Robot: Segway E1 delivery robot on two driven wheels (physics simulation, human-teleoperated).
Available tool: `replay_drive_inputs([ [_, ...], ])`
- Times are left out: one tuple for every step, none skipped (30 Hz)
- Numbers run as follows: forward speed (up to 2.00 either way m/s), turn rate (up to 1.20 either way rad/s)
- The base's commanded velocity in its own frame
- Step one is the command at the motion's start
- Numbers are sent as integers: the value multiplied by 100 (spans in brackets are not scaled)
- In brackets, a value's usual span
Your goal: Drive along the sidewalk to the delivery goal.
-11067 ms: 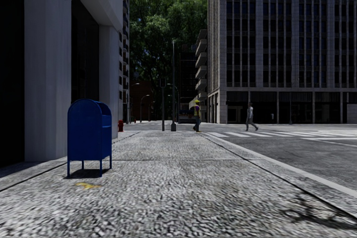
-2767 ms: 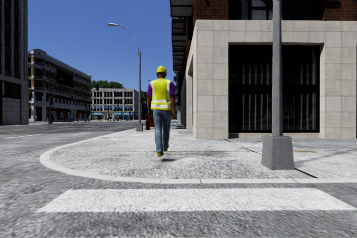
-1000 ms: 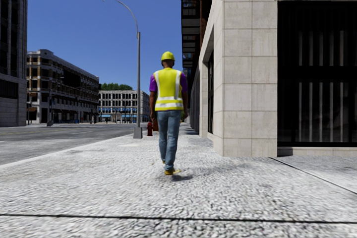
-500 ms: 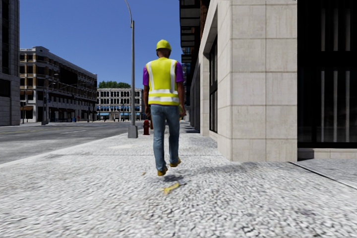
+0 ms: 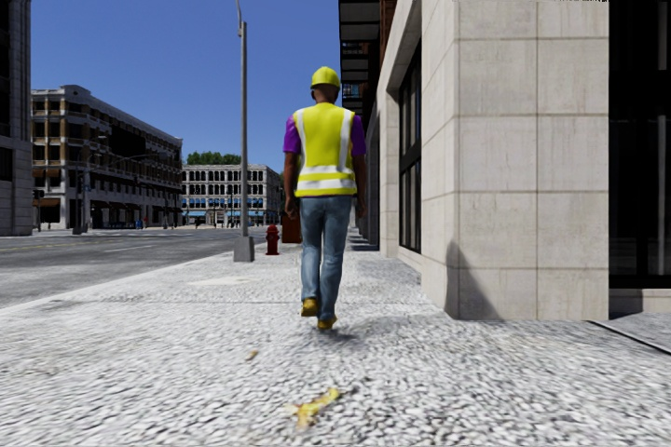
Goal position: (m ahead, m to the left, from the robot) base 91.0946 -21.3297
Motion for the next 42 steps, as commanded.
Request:
replay_drive_inputs([
  [109,0],
  [109,0],
  [109,0],
  [108,0],
  [108,0],
  [108,0],
  [106,0],
  [106,10],
  [106,10],
  [105,16],
  [104,24],
  [104,24],
  [103,33],
  [103,36],
  [103,36],
  [103,36],
  [102,36],
  [104,36],
  [105,36],
  [105,36],
  [105,36],
  [105,30],
  [105,30],
  [106,23],
  [106,20],
  [106,19],
  [106,19],
  [106,19],
  [107,18],
  [108,6],
  [108,6],
  [109,0],
  [110,0],
  [115,0],
  [115,0],
  [120,0],
  [122,0],
  [122,0],
  [123,0],
  [123,0],
  [118,0],
  [118,0],
])
